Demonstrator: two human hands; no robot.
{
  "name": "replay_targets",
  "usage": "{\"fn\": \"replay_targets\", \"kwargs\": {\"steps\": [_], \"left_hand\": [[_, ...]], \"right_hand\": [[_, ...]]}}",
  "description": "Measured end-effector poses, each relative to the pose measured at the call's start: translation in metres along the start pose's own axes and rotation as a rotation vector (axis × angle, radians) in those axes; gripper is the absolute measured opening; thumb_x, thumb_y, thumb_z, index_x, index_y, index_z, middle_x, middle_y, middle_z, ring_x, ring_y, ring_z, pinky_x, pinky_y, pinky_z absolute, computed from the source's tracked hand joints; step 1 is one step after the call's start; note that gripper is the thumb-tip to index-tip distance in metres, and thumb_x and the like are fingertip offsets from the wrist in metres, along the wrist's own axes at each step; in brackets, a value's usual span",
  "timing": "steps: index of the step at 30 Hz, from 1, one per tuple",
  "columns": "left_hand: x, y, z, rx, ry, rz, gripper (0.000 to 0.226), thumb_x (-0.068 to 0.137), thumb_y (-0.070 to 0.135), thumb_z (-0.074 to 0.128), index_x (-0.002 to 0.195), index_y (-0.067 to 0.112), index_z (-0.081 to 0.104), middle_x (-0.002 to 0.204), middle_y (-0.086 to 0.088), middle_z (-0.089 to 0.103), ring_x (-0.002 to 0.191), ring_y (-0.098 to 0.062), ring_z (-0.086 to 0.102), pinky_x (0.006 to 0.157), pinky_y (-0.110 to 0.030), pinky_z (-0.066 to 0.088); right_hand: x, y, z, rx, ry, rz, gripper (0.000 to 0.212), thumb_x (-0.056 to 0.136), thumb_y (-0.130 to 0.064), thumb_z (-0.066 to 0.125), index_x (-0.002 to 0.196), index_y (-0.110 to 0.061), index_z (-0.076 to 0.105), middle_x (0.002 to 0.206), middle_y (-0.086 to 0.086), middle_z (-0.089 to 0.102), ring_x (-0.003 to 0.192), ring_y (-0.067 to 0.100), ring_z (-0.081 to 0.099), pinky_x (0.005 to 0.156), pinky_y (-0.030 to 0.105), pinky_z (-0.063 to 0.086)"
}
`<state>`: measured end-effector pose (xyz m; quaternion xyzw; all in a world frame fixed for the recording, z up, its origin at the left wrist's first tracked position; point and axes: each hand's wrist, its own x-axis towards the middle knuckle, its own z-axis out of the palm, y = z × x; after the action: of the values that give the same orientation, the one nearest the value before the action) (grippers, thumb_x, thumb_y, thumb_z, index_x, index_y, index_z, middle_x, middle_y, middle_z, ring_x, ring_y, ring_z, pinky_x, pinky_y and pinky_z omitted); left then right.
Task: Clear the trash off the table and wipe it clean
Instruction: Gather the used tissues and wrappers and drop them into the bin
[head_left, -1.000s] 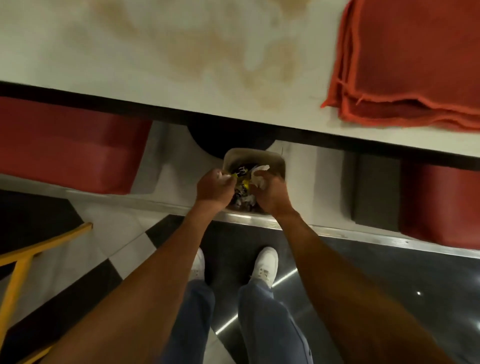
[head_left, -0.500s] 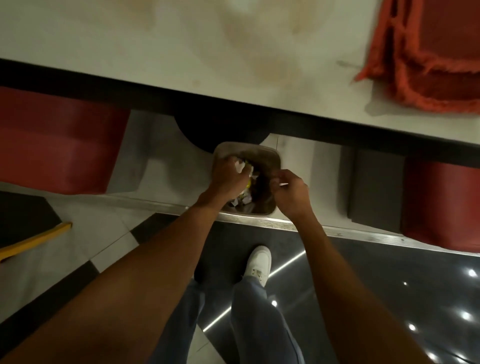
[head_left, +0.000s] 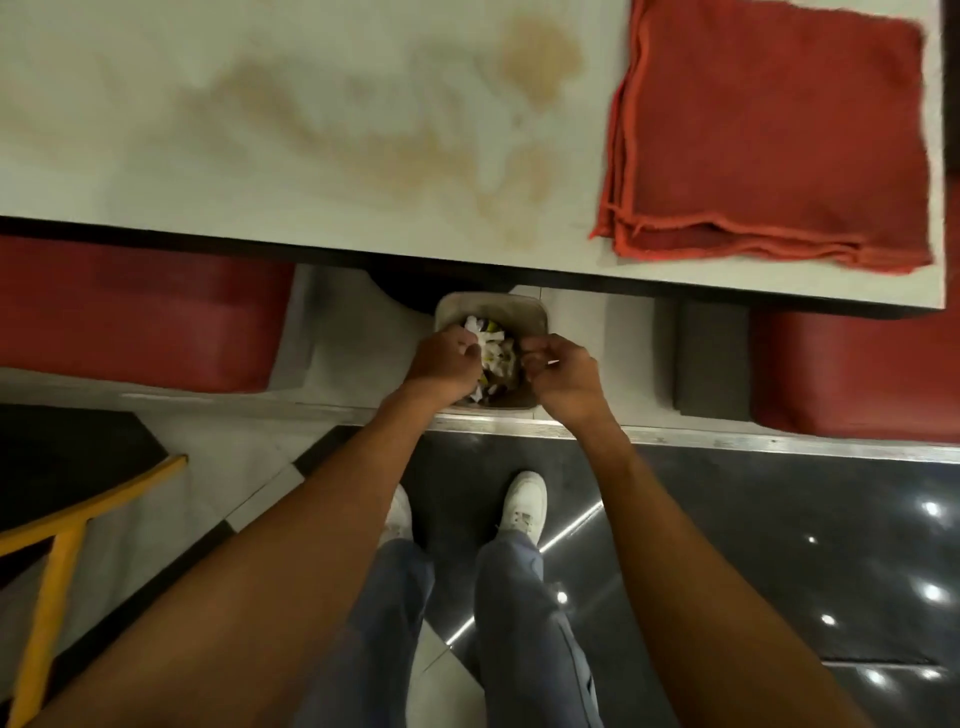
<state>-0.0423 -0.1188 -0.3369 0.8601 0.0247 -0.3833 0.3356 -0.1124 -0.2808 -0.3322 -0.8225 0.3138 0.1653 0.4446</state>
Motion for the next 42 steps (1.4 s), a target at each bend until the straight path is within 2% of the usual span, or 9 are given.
{"fn": "replay_targets", "kwargs": {"steps": [11, 16, 18, 22, 25, 29, 33, 38, 42], "left_hand": [[-0.164, 0.047, -0.087, 0.000, -0.001, 0.153, 0.025, 0.102, 0.022, 0.057, 0.125, 0.024, 0.065, 0.122, -0.007, 0.071, 0.111, -0.026, 0.067, 0.099, -0.039, 0.055], [-0.220, 0.081, -0.134, -0.025, 0.050, 0.317, 0.024, 0.101, 0.018, 0.057, 0.122, 0.020, 0.067, 0.115, -0.002, 0.071, 0.099, -0.017, 0.069, 0.093, -0.036, 0.059], [-0.233, 0.096, -0.152, 0.002, 0.078, 0.372, 0.023, 0.102, 0.022, 0.056, 0.122, 0.022, 0.067, 0.115, 0.002, 0.071, 0.099, -0.013, 0.068, 0.093, -0.034, 0.058], [-0.245, 0.128, -0.185, 0.014, 0.140, 0.459, 0.024, 0.103, 0.023, 0.056, 0.124, 0.023, 0.066, 0.118, 0.005, 0.068, 0.100, -0.013, 0.065, 0.091, -0.027, 0.053], [-0.247, 0.151, -0.207, 0.014, 0.177, 0.503, 0.024, 0.104, 0.023, 0.056, 0.126, 0.022, 0.065, 0.119, 0.005, 0.067, 0.096, -0.011, 0.064, 0.088, -0.026, 0.051], [-0.240, 0.181, -0.232, -0.006, 0.227, 0.519, 0.025, 0.104, 0.023, 0.056, 0.127, 0.020, 0.066, 0.119, 0.005, 0.066, 0.097, -0.013, 0.064, 0.091, -0.030, 0.054], [-0.220, 0.207, -0.251, -0.051, 0.282, 0.526, 0.026, 0.103, 0.023, 0.058, 0.128, 0.021, 0.066, 0.119, 0.006, 0.065, 0.093, -0.006, 0.062, 0.086, -0.025, 0.050], [-0.188, 0.238, -0.268, -0.116, 0.335, 0.499, 0.026, 0.103, 0.022, 0.058, 0.128, 0.021, 0.066, 0.119, 0.005, 0.063, 0.092, -0.004, 0.061, 0.085, -0.027, 0.051], [-0.161, 0.257, -0.275, -0.164, 0.379, 0.456, 0.026, 0.103, 0.022, 0.058, 0.128, 0.020, 0.066, 0.120, 0.003, 0.064, 0.095, -0.007, 0.062, 0.087, -0.031, 0.055]], "right_hand": [[-0.136, -0.107, -0.032, 0.029, 0.030, -0.093, 0.023, 0.097, -0.011, 0.061, 0.112, -0.019, 0.077, 0.106, 0.002, 0.078, 0.098, 0.020, 0.072, 0.096, 0.038, 0.057], [-0.187, -0.160, -0.061, -0.007, 0.106, -0.207, 0.022, 0.098, -0.011, 0.061, 0.112, -0.017, 0.077, 0.098, -0.006, 0.073, 0.090, 0.010, 0.067, 0.072, -0.002, 0.039], [-0.201, -0.178, -0.077, -0.005, 0.135, -0.234, 0.021, 0.099, -0.012, 0.061, 0.112, -0.018, 0.076, 0.094, -0.009, 0.070, 0.083, 0.003, 0.065, 0.067, -0.004, 0.037], [-0.212, -0.213, -0.107, -0.009, 0.200, -0.306, 0.022, 0.099, -0.011, 0.061, 0.114, -0.016, 0.075, 0.104, -0.006, 0.073, 0.089, 0.002, 0.063, 0.077, 0.001, 0.042], [-0.209, -0.242, -0.131, 0.014, 0.230, -0.377, 0.025, 0.099, -0.010, 0.059, 0.119, -0.015, 0.075, 0.112, -0.006, 0.074, 0.099, 0.006, 0.066, 0.089, 0.019, 0.052], [-0.188, -0.277, -0.160, 0.023, 0.273, -0.434, 0.027, 0.098, -0.010, 0.059, 0.119, -0.016, 0.075, 0.110, -0.005, 0.073, 0.095, 0.008, 0.067, 0.084, 0.021, 0.053], [-0.148, -0.307, -0.184, 0.012, 0.278, -0.453, 0.028, 0.098, -0.011, 0.059, 0.121, -0.019, 0.074, 0.112, -0.006, 0.071, 0.090, -0.001, 0.065, 0.074, 0.006, 0.045], [-0.088, -0.338, -0.209, 0.013, 0.302, -0.463, 0.030, 0.094, -0.011, 0.062, 0.122, -0.018, 0.071, 0.114, 0.001, 0.069, 0.090, 0.016, 0.066, 0.086, 0.033, 0.055], [-0.033, -0.350, -0.219, -0.046, 0.307, -0.437, 0.037, 0.094, -0.017, 0.066, 0.132, -0.016, 0.065, 0.126, 0.007, 0.063, 0.111, 0.024, 0.062, 0.092, 0.030, 0.048]]}}
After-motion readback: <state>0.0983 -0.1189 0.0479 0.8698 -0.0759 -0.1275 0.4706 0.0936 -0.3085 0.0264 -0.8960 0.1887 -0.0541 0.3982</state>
